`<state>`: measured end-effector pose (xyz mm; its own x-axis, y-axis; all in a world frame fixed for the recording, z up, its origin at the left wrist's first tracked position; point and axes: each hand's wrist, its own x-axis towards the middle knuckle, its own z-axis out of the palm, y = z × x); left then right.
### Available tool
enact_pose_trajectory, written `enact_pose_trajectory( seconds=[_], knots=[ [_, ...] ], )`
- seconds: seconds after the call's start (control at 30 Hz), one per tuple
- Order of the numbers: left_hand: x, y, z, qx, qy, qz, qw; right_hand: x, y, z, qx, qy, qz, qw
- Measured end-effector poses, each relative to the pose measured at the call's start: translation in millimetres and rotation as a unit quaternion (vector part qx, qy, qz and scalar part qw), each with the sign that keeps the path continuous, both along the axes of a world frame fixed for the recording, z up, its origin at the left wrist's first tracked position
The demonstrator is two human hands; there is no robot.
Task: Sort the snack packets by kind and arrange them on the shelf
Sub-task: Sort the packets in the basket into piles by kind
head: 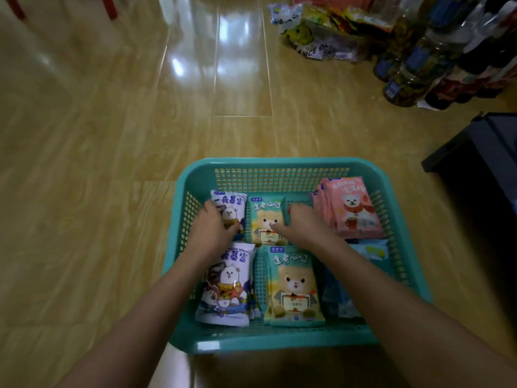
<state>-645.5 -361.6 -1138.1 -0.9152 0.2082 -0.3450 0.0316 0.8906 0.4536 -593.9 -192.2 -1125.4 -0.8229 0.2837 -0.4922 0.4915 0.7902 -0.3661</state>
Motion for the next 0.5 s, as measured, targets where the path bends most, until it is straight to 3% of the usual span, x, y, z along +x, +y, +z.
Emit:
enact_pose_trajectory(
  seconds=[0.2, 0.5],
  knots=[
    [-7.1, 1.8, -7.9, -0.015, -0.009, 0.009, 1.0, -14.6, -10.3, -15.0, 0.047, -0.044, -0.013, 0.998],
    [-16.1, 5.1, -8.1, 0.016, -0.039, 0.034, 0.999, -18.4, -10.5, -18.6, -0.01, -0.087, -0.083, 0.993]
  ],
)
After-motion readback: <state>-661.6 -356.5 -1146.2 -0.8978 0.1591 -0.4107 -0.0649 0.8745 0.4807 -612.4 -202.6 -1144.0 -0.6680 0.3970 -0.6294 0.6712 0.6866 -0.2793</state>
